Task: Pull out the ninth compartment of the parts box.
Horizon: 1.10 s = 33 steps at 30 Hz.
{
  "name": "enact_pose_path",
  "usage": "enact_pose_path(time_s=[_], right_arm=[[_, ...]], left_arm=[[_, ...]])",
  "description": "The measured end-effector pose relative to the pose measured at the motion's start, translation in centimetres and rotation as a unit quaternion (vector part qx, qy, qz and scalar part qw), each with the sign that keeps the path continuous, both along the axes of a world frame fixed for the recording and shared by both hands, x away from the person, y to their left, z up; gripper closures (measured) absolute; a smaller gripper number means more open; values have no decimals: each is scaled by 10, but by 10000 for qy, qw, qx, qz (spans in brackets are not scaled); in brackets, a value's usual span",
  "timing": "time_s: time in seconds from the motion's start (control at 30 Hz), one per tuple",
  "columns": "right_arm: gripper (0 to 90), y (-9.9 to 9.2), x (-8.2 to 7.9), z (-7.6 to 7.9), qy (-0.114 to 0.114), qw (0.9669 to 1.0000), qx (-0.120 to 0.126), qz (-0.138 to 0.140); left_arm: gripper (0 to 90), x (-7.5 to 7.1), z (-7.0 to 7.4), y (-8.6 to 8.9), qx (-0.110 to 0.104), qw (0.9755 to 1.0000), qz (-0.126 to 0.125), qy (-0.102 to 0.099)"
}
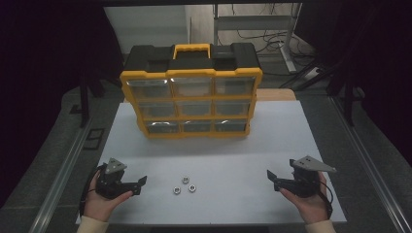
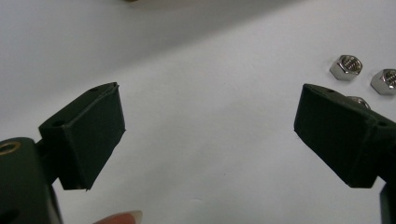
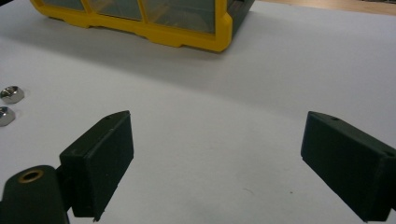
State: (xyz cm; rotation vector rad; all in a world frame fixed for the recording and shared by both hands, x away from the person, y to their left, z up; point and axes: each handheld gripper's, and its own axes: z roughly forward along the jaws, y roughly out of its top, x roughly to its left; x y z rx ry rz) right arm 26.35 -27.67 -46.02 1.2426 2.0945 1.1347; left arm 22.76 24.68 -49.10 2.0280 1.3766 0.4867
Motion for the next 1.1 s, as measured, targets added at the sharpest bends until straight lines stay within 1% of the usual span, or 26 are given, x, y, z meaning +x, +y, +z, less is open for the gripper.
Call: enact_pose_path(time_s=[0.03, 0.2, 0.33, 0.47, 0.63, 0.67, 0.73, 0.83, 0.87, 0.97, 1.1], right_arm=[[102, 3, 0, 0, 16, 10000, -7, 24], [101, 5, -2, 1, 19, 10000, -11, 21], [101, 11, -6, 3, -41, 10000, 36, 31], [102, 16, -10, 5, -103, 9999, 51, 66], [103, 22, -11, 5, -126, 9998, 57, 118], [105, 27, -11, 4, -135, 9997, 135, 164], [105, 30, -11, 4, -125, 9996, 139, 203], [104, 41, -11, 3, -148, 9991, 87, 399], [104, 47, -10, 3, -177, 9987, 23, 476], [103, 50, -10, 2, -181, 9986, 30, 499], [103, 55, -11, 1, -241, 9988, 22, 424]], left_arm=[[92, 0, -1, 0, 26, 10000, -20, 14], [94, 0, 1, 0, -7, 10000, -22, -7], [94, -2, 4, -1, -12, 10000, -25, -66], [94, -3, 5, -4, 4, 9999, -57, -85], [94, -4, 5, -5, 13, 9999, -82, -89], [94, -4, 6, -5, 11, 9999, -77, -104], [94, -4, 6, -5, 11, 9999, -69, -109], [95, -3, 5, -4, 42, 9999, -73, -95], [95, -2, 4, -3, 38, 9999, -80, -86], [95, -2, 4, -3, 23, 9999, -86, -83], [96, -1, 2, -5, 38, 9999, -116, -63]])
